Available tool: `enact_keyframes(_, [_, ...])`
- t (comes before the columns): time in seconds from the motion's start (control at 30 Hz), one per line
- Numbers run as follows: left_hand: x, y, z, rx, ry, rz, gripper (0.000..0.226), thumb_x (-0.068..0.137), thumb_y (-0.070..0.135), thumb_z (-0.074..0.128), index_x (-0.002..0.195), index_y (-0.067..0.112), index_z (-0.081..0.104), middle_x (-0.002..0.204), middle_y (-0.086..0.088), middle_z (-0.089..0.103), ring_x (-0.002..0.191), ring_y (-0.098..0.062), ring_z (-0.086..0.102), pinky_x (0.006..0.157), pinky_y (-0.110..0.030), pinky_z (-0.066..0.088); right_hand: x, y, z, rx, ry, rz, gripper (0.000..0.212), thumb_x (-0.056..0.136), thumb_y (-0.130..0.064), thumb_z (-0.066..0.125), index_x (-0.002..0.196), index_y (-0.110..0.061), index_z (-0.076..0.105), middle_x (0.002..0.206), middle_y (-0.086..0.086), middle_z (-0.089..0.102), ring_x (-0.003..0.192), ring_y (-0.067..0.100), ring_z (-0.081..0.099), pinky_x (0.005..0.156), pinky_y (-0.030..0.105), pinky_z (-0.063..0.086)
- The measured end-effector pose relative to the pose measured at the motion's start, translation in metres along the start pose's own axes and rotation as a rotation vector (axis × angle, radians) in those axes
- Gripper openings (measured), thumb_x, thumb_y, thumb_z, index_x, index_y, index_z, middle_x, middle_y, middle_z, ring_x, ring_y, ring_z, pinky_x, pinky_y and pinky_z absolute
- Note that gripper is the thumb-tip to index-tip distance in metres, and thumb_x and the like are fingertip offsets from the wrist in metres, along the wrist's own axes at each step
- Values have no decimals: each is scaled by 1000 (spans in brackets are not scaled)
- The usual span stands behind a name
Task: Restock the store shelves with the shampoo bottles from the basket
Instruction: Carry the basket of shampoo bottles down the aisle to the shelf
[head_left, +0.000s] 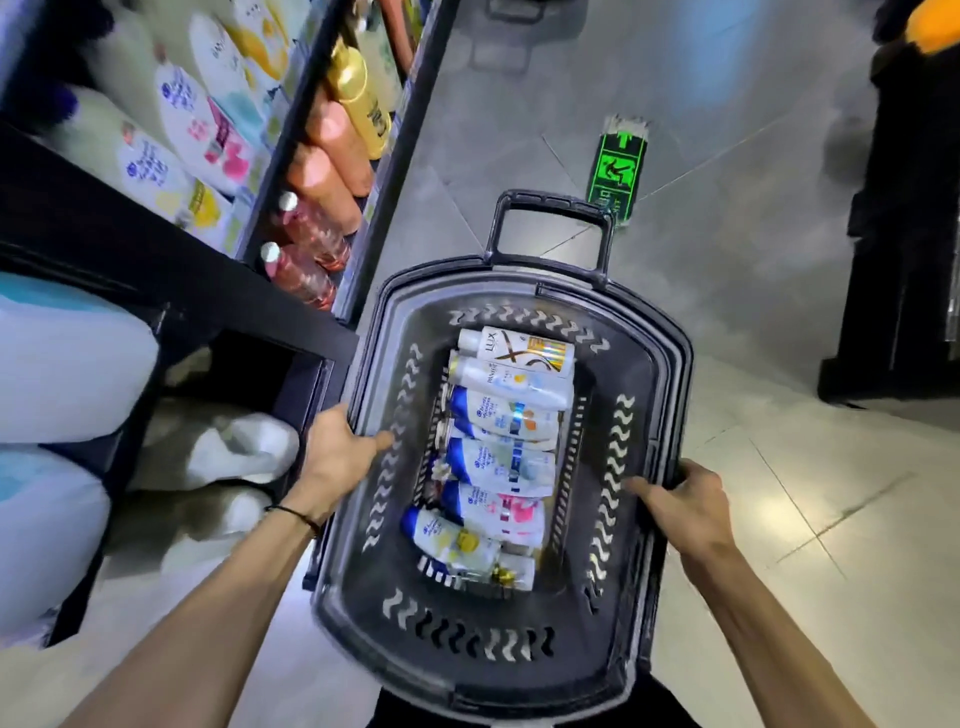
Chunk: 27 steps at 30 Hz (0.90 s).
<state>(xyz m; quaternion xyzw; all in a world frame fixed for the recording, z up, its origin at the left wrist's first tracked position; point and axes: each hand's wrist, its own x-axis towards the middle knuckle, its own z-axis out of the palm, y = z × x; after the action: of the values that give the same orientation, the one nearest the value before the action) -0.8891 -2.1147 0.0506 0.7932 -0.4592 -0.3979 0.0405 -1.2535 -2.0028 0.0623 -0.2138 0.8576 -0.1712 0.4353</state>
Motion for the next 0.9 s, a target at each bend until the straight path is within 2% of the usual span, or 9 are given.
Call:
enact_keyframes(0.07, [23,-11,21,48,23,-7,56,73,26,91,117,1,67,88,-12,72,75,-26,64,66,-32,48,25,13,18,-3,4,-2,27,73,-21,85,93,-14,69,77,5,75,74,25,72,72,43,62])
enact_keyframes(0.13, [39,-22,39,63,18,-11,61,74,26,90,124,1,65,93,-12,74,77,-23,64,65,-30,48,45,25,32,-6,15,-6,26,73,-20,86,92,-15,69,75,4,75,71,24,72,69,41,62])
enact_keyframes(0.2, [52,-29,53,21,-18,-15,60,76,21,89,127,3,64,101,-13,75,88,-24,70,75,-35,58,61,33,43,-12,15,-5,25,74,-20,86,92,-14,70,73,3,75,69,22,72,66,39,61])
enact_keyframes(0.27, [61,-34,63,8,-24,-14,46,76,18,88,115,5,68,97,-13,76,90,-28,73,81,-42,60,74,39,52,-14,15,-1,25,75,-19,86,93,-14,70,75,2,76,70,22,73,69,41,62])
enact_keyframes(0.4, [69,-40,80,-10,-1,-6,31,76,17,88,97,5,69,85,-13,75,79,-32,72,73,-47,61,93,49,66,-16,15,22,31,77,-20,85,102,-11,69,83,4,76,77,24,72,77,42,62])
enact_keyframes(0.5, [72,-41,86,-17,-7,-15,27,77,18,87,95,7,70,83,-11,75,76,-30,72,71,-48,61,101,53,69,-14,36,43,42,77,-21,84,113,-9,66,86,4,76,82,24,72,82,43,61])
enact_keyframes(0.63, [75,-39,86,-2,-14,-21,31,79,21,86,97,6,66,85,-16,75,79,-34,72,71,-51,61,105,56,68,-29,37,35,39,76,-23,85,109,-10,68,82,0,76,77,20,73,75,37,61])
enact_keyframes(0.8, [73,-40,84,68,-32,14,38,82,30,84,93,8,56,74,-11,69,67,-30,68,61,-48,59,107,50,62,-100,-37,24,27,78,-24,85,97,-18,66,94,3,77,84,23,73,83,42,62])
enact_keyframes(0.9, [69,-39,78,138,-90,5,50,83,41,81,96,12,43,90,-9,60,78,-30,62,66,-44,54,101,39,54,-166,-125,36,39,82,-31,84,110,-12,64,108,8,74,100,30,69,93,45,58])
